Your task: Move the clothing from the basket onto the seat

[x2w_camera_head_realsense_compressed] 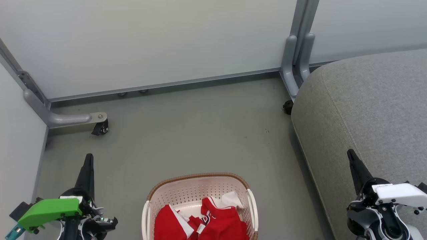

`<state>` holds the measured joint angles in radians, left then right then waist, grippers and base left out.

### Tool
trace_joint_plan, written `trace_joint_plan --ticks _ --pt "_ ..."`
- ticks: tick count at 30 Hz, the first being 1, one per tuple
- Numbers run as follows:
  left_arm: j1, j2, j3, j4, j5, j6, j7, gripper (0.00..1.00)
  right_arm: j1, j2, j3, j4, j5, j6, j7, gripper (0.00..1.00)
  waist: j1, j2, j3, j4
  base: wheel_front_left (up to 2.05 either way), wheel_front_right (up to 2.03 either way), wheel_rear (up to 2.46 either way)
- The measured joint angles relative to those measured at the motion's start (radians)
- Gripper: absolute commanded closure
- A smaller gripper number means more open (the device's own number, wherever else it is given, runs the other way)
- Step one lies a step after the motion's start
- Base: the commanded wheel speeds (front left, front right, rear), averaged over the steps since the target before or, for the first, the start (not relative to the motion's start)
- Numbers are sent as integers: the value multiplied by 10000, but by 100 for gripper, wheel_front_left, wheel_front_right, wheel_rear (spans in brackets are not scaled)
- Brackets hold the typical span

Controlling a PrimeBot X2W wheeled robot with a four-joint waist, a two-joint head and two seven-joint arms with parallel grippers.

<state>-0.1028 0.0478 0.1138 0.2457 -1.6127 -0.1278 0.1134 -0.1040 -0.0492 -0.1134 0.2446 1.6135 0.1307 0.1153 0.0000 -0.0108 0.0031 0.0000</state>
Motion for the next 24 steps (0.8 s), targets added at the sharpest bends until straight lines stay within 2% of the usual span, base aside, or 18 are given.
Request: trace_joint_plan --ticks 24 --pt "0 0 0 0 0 0 0 100 0 0 0 0 0 0 0 100 0 0 0 0 0 0 0"
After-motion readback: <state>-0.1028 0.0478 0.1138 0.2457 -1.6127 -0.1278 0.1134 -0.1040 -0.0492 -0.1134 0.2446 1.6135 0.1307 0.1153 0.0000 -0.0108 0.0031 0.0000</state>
